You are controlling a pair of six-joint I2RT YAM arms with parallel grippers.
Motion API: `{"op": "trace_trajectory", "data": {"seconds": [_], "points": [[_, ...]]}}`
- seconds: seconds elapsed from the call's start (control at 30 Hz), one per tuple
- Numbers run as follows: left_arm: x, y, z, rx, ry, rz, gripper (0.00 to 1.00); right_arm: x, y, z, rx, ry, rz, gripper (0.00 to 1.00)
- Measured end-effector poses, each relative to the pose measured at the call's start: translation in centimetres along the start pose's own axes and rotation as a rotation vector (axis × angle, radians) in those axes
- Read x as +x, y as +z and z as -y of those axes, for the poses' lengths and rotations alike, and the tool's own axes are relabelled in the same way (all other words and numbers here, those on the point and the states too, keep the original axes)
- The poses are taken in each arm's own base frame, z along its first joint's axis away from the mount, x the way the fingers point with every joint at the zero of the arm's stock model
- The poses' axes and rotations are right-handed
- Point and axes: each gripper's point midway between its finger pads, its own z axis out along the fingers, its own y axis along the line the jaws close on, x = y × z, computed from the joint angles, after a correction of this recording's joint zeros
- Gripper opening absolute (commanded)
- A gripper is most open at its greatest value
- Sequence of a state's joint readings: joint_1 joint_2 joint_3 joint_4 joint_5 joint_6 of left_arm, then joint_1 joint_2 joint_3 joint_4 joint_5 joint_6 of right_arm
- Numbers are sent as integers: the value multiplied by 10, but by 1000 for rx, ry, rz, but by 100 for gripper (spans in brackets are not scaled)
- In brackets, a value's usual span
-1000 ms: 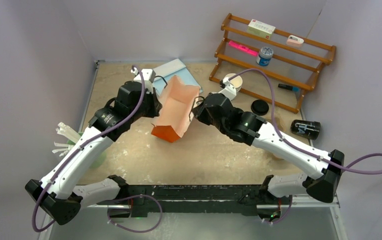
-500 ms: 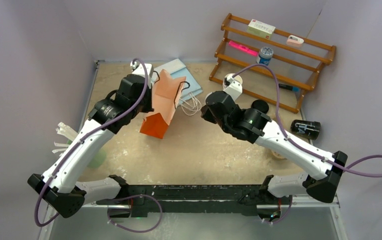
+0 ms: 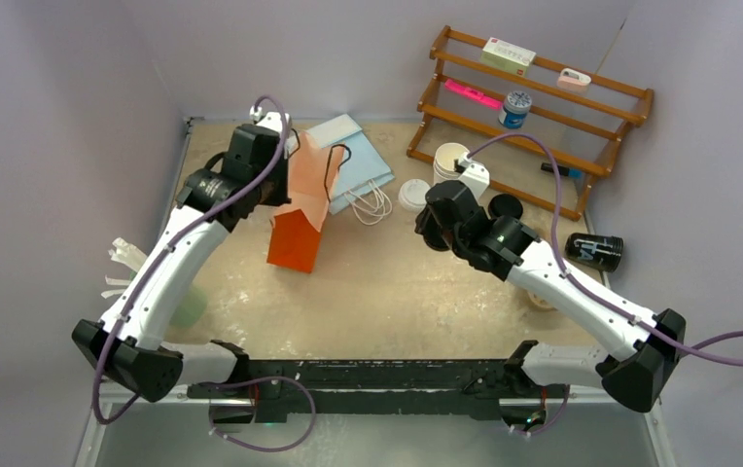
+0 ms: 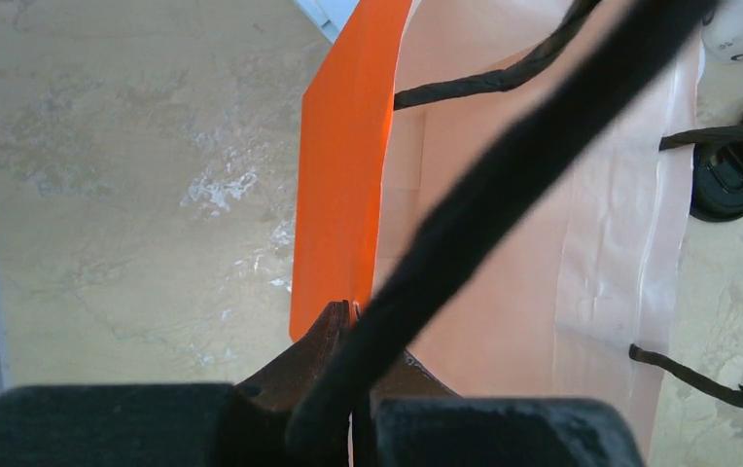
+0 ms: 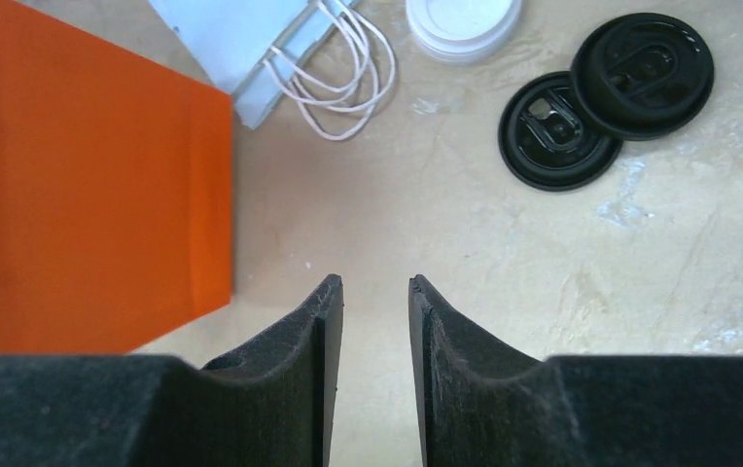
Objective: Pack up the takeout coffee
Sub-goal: Open the takeout bag at the center of the board, then move the cup tray to the center of the board.
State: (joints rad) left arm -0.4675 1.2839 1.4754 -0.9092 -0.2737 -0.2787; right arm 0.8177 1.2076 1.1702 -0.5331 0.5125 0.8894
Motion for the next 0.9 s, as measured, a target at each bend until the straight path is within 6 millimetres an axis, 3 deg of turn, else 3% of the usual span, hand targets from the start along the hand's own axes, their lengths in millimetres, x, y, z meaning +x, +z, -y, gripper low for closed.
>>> {"op": "trace_trajectory", "data": {"seconds": [0.13, 0.17, 0.23, 0.3, 0.37, 0.5, 0.67, 0.9], "points": [[-1, 14, -13, 30, -52, -44, 11, 6, 5, 9, 16, -18, -24, 35], [0, 16, -15, 42, -64, -55, 17, 8, 5, 9, 14, -22, -31, 35], [1, 20, -17, 60, -81, -73, 38, 11, 5, 11, 15, -28, -38, 45], [3, 23, -16, 76, -84, -85, 61, 13, 6, 14, 20, -29, -41, 48], [3, 22, -16, 81, -82, -89, 70, 17, 9, 21, 29, -31, -44, 48], [-8, 13, -18, 73, -76, -65, 76, 35, 24, 54, 93, -17, -92, 48], [-45, -19, -23, 69, -76, 47, 77, 49, 42, 105, 215, 30, -131, 48], [-92, -81, -26, 101, -86, 246, 72, 27, 42, 172, 365, 171, -54, 50]]}}
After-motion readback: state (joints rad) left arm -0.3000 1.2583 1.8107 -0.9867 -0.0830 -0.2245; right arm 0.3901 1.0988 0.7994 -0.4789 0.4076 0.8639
